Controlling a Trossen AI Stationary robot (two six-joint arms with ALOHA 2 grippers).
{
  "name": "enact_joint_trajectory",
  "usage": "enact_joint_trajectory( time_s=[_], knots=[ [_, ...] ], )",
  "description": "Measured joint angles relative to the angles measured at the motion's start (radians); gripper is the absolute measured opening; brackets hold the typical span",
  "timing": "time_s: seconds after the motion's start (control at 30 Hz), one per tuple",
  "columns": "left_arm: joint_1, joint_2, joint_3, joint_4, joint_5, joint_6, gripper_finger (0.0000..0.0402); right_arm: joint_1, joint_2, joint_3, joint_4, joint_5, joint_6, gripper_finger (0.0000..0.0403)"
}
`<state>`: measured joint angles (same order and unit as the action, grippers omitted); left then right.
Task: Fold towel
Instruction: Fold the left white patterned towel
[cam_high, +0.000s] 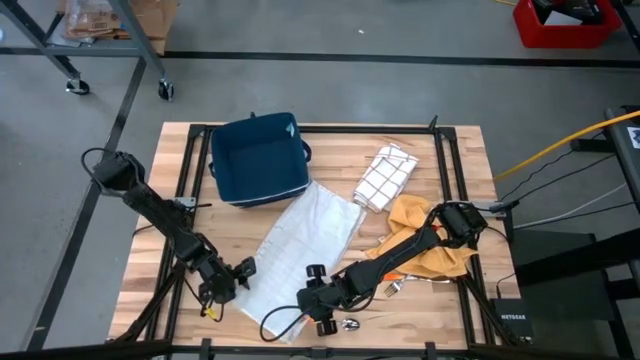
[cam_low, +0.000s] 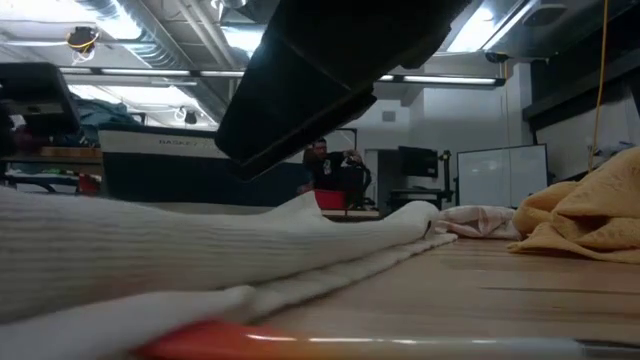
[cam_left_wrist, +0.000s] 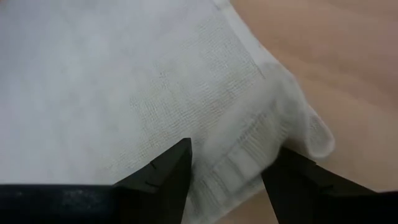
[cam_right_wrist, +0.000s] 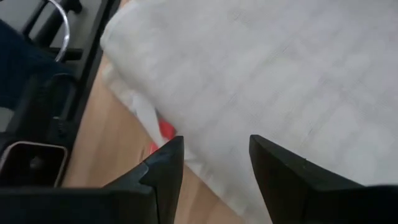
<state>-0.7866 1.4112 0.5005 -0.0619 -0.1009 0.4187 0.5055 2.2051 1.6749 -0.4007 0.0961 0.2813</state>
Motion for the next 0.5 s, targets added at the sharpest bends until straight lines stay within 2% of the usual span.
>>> enact_joint_trajectory(
  time_s=[0.17,0.33,0.5],
  knots=[
    [-0.007,0.026,0.001,0.056,-0.010,-0.019,0.0177,0.006,0.005,0.000,-0.009,-0.061,-0.028,0.0185],
    [-0.006,0.003,0.011,0.042,-0.093,-0.039,0.0177,0.016,0.006,0.000,-0.019,-0.073,-0.077,0.0185],
    [-0.006,0.000,0.028,0.045,-0.105,-0.022,0.0177,0.019,0.007,0.000,-0.023,-0.091,-0.081,0.0185]
  ],
)
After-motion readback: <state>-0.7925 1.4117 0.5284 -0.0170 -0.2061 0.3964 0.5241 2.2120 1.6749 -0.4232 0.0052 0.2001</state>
